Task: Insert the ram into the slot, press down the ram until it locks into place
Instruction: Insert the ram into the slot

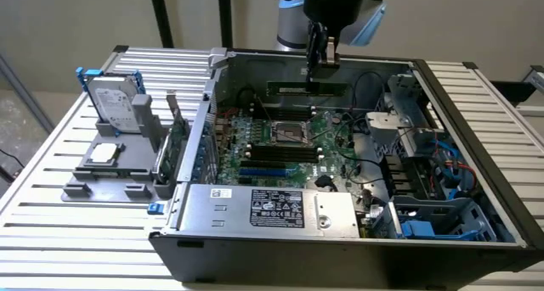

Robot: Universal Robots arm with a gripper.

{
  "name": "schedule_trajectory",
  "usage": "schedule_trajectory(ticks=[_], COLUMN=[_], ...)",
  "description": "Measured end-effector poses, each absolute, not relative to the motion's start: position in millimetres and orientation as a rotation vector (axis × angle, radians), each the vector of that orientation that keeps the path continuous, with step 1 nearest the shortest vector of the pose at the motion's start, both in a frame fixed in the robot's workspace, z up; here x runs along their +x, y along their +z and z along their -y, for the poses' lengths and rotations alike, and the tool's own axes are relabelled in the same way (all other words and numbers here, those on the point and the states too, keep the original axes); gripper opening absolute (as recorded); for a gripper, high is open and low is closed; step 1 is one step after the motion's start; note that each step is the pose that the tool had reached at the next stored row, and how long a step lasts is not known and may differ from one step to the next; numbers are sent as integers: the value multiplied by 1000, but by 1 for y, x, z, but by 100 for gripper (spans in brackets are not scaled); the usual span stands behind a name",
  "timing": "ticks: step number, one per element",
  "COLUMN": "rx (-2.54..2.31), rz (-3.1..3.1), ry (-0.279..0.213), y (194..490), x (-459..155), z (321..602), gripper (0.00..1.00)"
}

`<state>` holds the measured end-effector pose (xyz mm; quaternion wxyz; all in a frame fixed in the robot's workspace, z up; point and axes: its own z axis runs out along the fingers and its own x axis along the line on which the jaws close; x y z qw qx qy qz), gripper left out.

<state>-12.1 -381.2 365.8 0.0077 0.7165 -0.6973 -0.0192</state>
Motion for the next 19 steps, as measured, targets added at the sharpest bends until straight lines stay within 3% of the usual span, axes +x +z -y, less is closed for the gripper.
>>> schedule_trajectory(ticks=[19], rx=[2198], rz=[2215], ry=[-49], y=[336], x=[-23], z=[395], gripper=[14])
